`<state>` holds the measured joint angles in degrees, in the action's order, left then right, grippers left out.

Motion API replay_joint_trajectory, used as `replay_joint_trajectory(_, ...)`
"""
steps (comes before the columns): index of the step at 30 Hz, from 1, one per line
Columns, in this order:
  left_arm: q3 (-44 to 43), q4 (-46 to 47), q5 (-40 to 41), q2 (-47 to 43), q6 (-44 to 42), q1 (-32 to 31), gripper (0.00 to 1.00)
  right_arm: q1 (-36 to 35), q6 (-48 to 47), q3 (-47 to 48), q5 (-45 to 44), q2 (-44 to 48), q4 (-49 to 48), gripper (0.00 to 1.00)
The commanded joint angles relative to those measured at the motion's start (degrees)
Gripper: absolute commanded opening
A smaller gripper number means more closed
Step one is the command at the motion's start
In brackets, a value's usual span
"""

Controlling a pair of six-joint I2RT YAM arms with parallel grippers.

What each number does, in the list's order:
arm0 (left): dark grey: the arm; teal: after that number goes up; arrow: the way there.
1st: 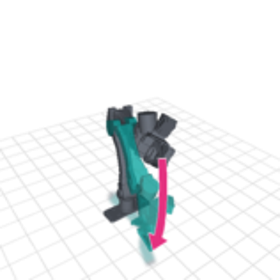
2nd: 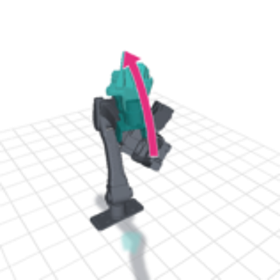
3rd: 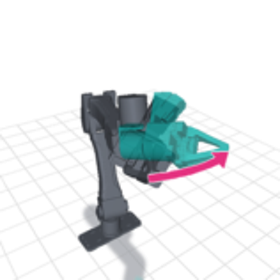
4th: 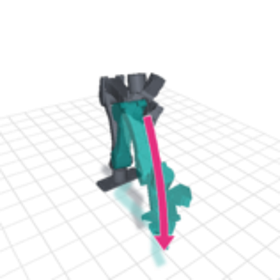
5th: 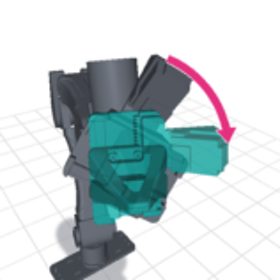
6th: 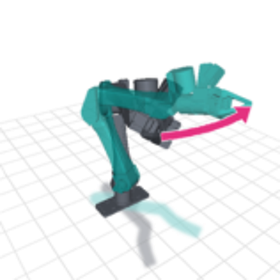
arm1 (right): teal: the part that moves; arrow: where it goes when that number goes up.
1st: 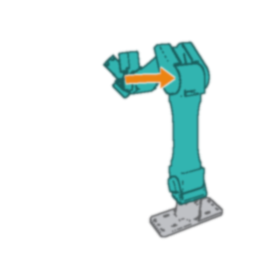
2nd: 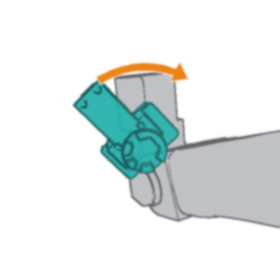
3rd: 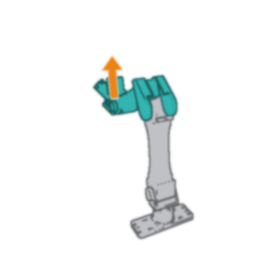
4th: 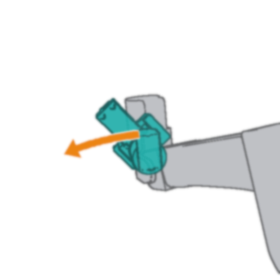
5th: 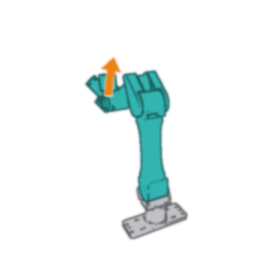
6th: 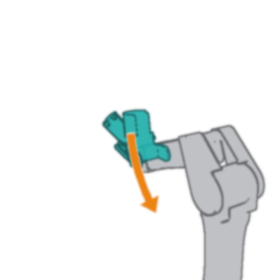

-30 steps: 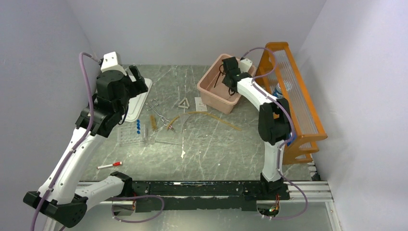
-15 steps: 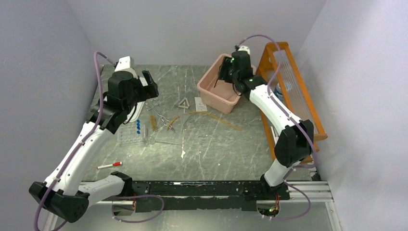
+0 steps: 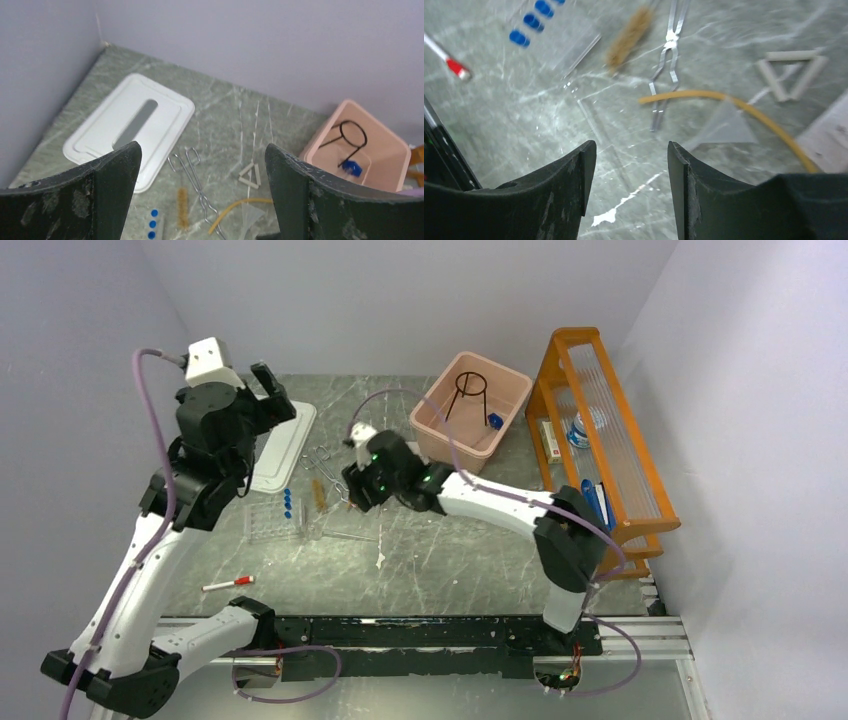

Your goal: Organize the chemistry lab equipment

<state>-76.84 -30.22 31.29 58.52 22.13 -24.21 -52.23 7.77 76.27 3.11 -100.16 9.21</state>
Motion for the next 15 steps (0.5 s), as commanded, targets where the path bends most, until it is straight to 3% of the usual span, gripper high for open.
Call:
replay_joint_trajectory(1, -3.9, 1.6, 6.2, -1.7, -5.4, -0.2, 0.97, -5.0, -5.8, 1.9, -0.4, -6.6, -1.3, 0.58)
replay_joint_trajectory(6, -4.0, 1.7, 6.0, -2.3, -6.1, -0.2, 0.97, -8.5, -9.9, 7.4, 1.1, -14.7, 3.0, 0.57)
replay_joint_trajectory(9, -3.8, 1.5, 5.1, -2.5, -5.4, -0.1, 0.97, -9.7, -12.4, 11.1, 4.9, -18.7, 6.8, 0.51)
replay_joint_trajectory(15, -6.3, -1.2, -4.9, -0.2, -2.0, -0.2, 0.96, -10.2, -12.6, 14.1, 2.2, -23.3, 7.7, 0.46)
